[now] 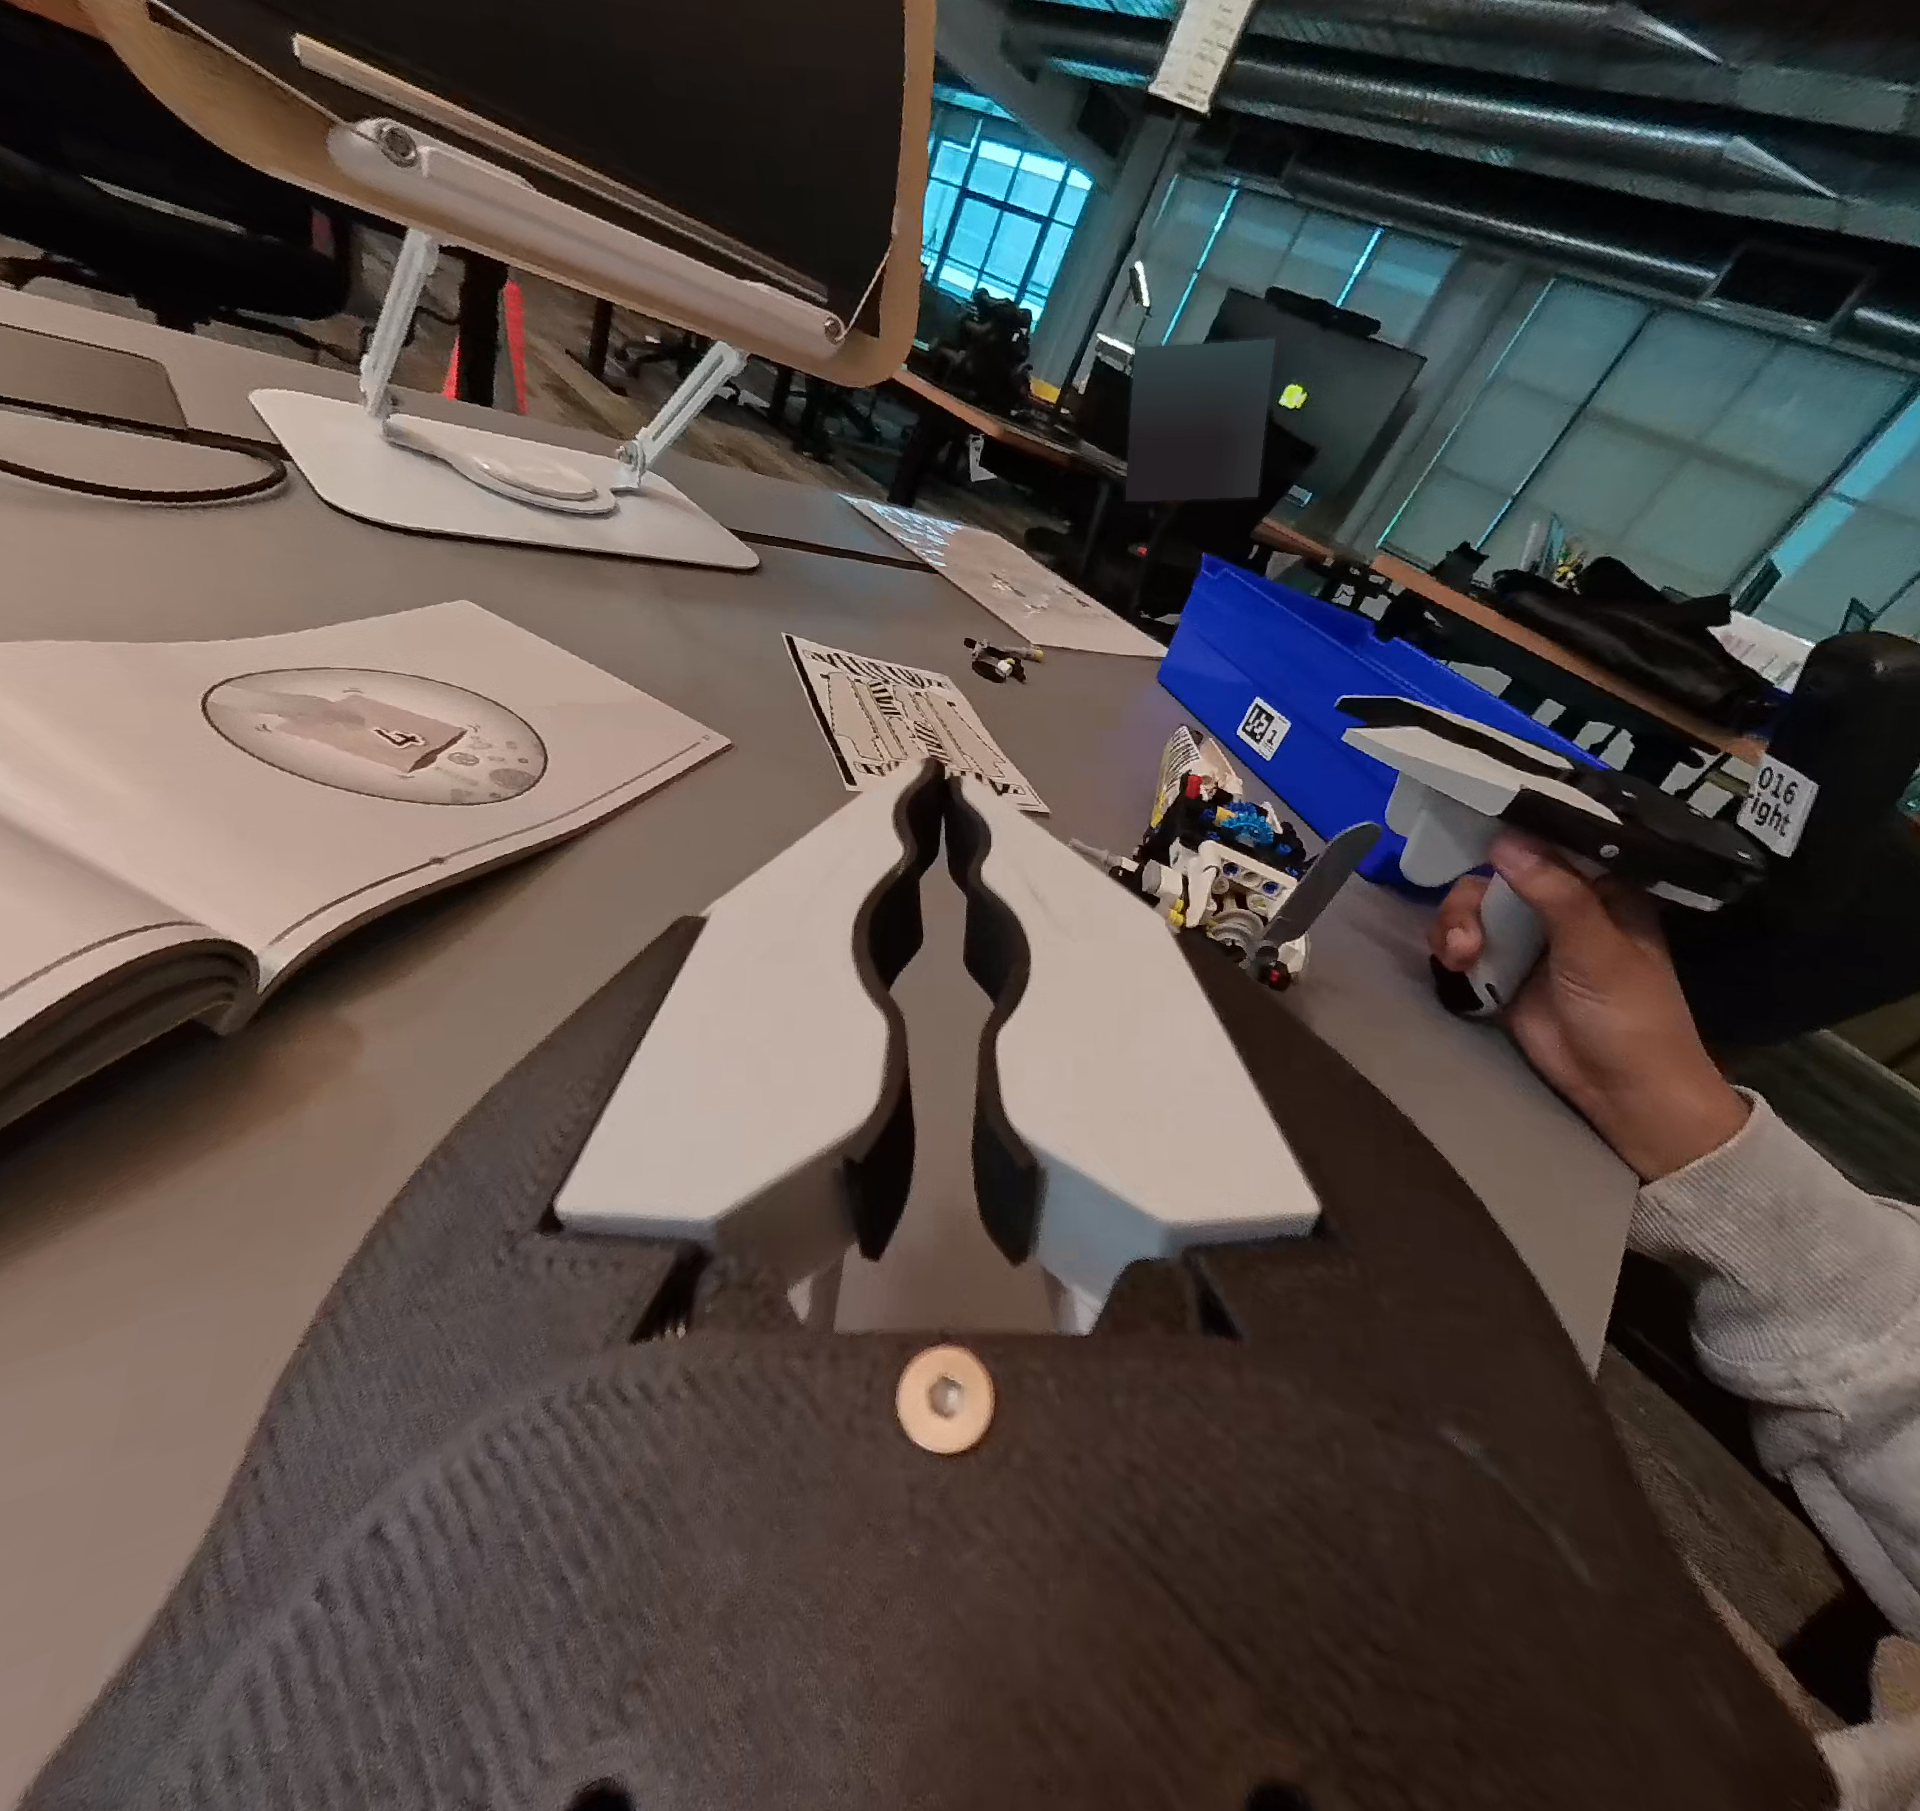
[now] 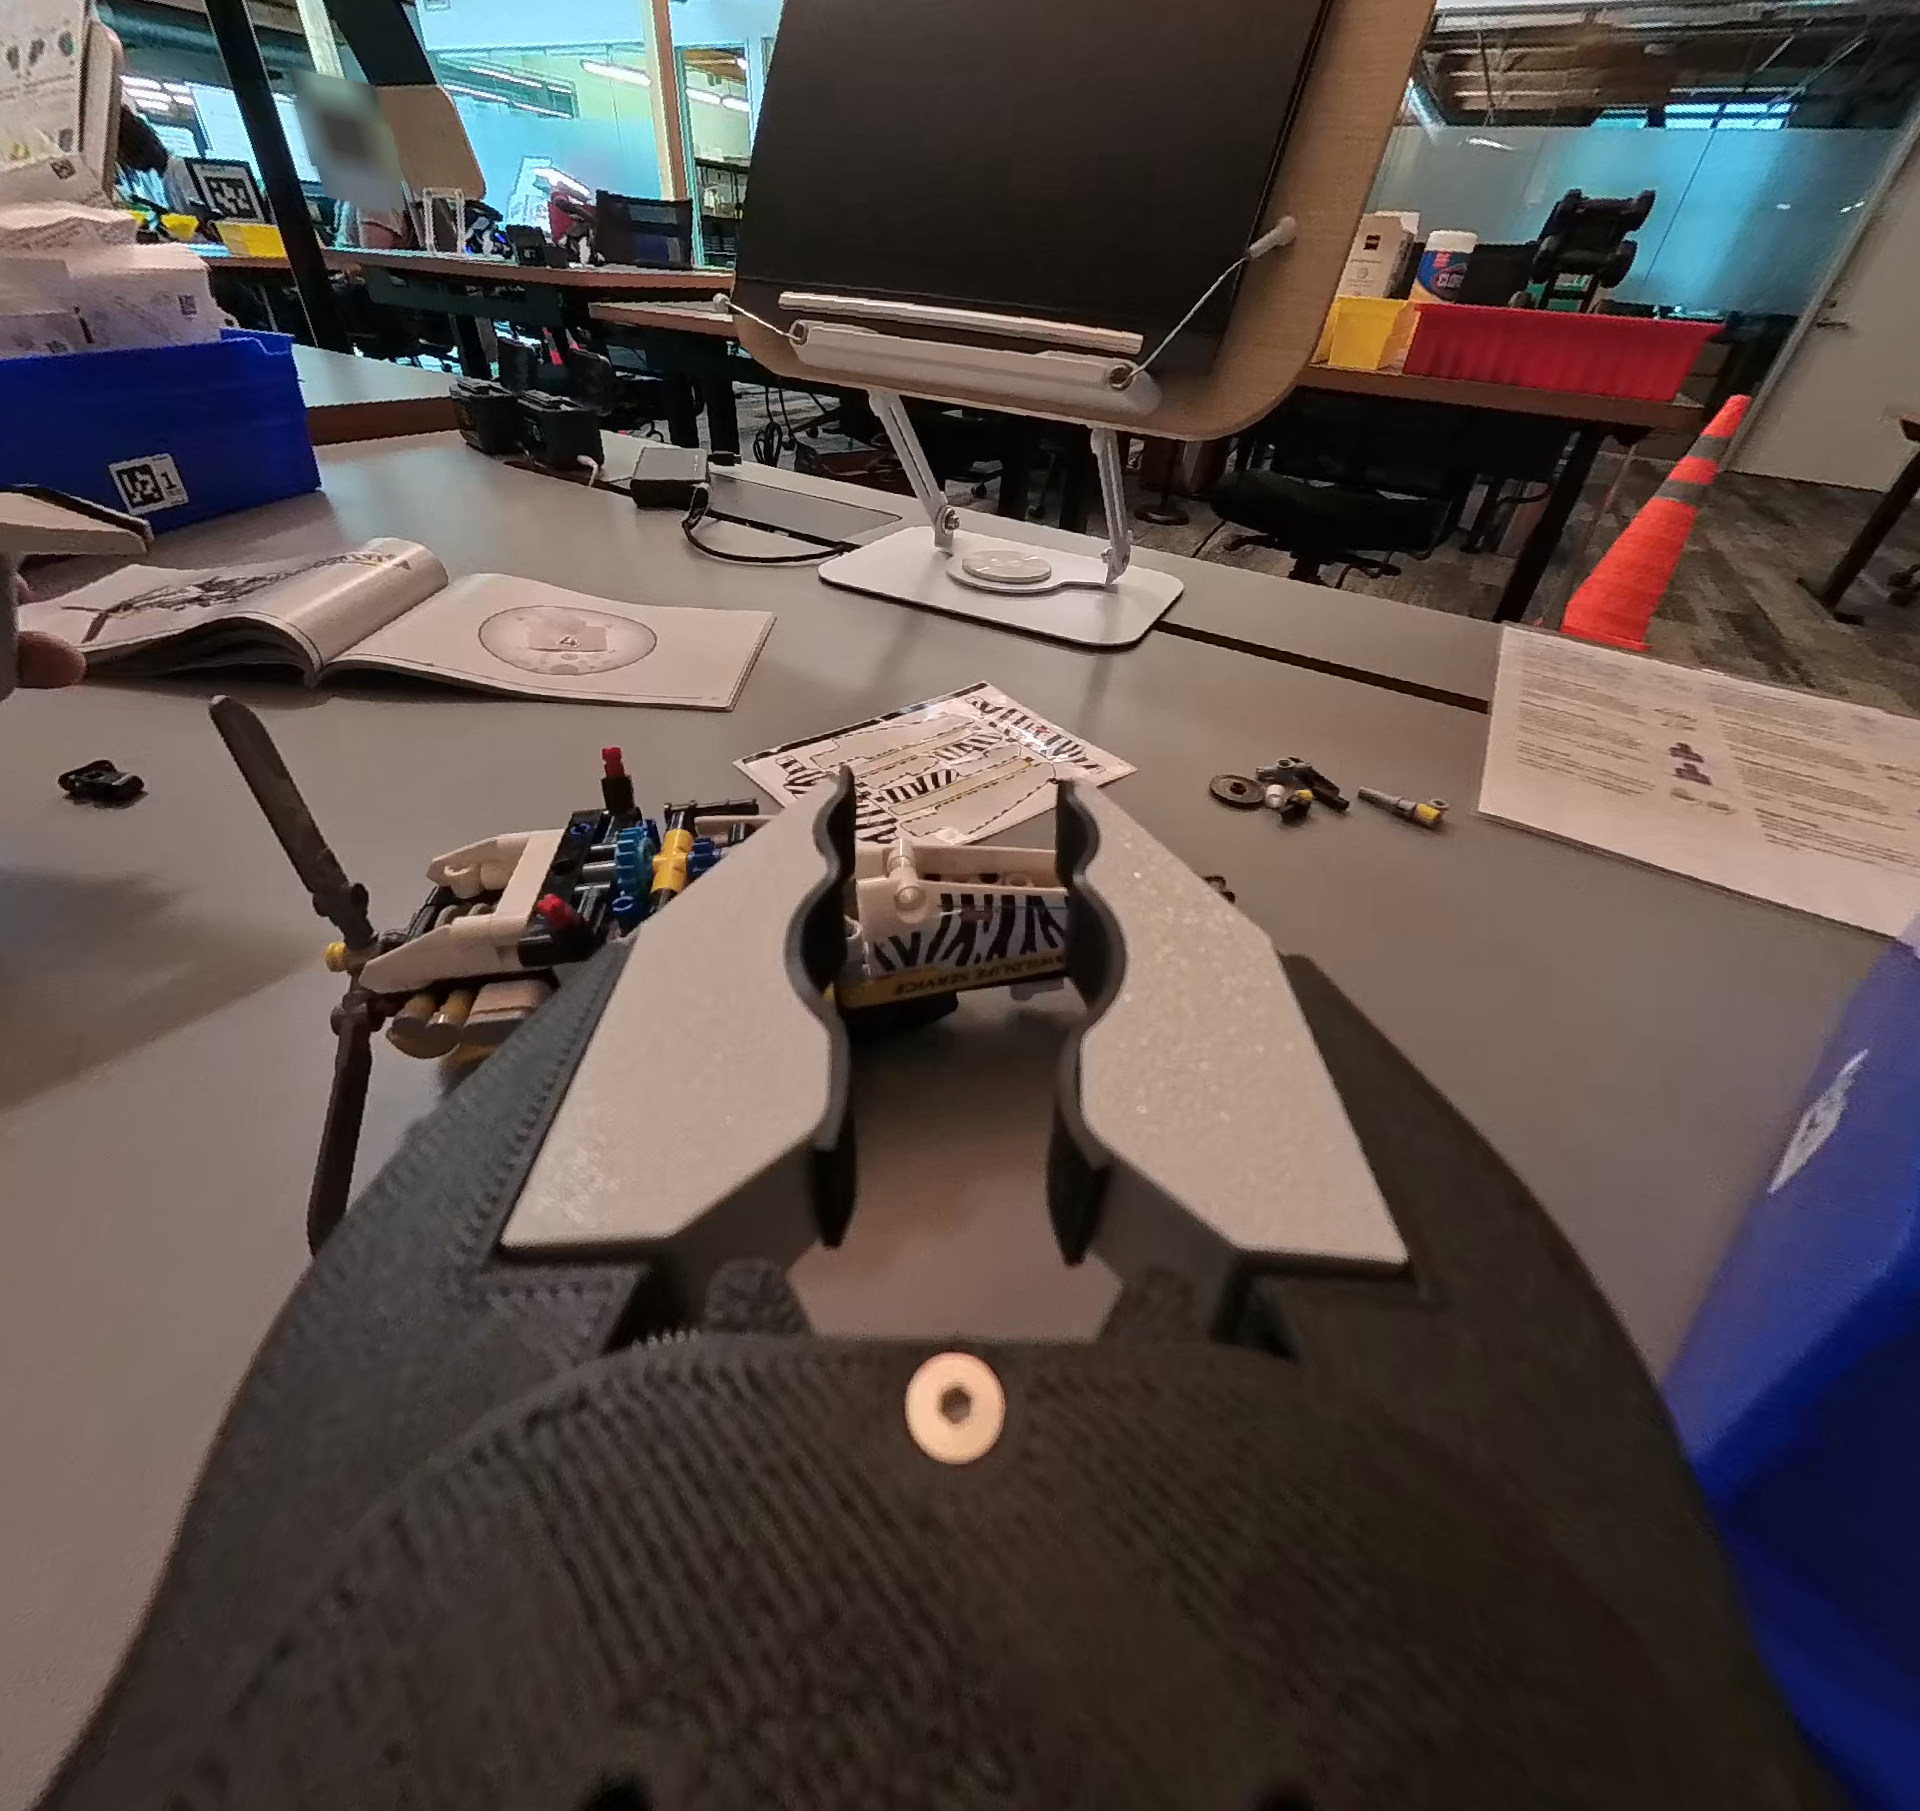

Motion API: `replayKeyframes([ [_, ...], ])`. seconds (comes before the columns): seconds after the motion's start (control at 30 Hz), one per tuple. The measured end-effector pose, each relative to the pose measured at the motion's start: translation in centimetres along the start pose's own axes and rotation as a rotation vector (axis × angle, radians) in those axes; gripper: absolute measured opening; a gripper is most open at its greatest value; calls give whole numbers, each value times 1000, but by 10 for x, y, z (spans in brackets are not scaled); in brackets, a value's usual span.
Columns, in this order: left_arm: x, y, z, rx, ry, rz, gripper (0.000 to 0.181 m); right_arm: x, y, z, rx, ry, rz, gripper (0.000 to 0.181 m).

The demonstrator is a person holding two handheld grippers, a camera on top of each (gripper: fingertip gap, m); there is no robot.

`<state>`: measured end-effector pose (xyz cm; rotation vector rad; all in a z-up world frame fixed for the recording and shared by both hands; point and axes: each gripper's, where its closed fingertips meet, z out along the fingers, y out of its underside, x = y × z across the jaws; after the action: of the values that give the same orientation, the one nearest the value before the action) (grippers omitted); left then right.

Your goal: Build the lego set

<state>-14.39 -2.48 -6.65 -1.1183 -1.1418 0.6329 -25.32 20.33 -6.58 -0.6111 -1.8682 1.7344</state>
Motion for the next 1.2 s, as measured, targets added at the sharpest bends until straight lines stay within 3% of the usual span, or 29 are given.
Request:
replayKeyframes([
  [0.07, 4, 0, -1, 4, 37, -2, 1, -1, 0, 0, -2, 0, -4, 36],
  [0.17, 12, -4, -4, 28, 122, -31, 26, -2, 1, 1, -7, -1, -16, 36],
  [0.37, 0, -9, -7, 73, 95, -114, 42, -5, 2, 2, -17, 0, -46, 35],
  [1.2, -2, -11, -6, 84, 67, -90, 51, -11, 3, 3, -24, -2, -91, 33],
])
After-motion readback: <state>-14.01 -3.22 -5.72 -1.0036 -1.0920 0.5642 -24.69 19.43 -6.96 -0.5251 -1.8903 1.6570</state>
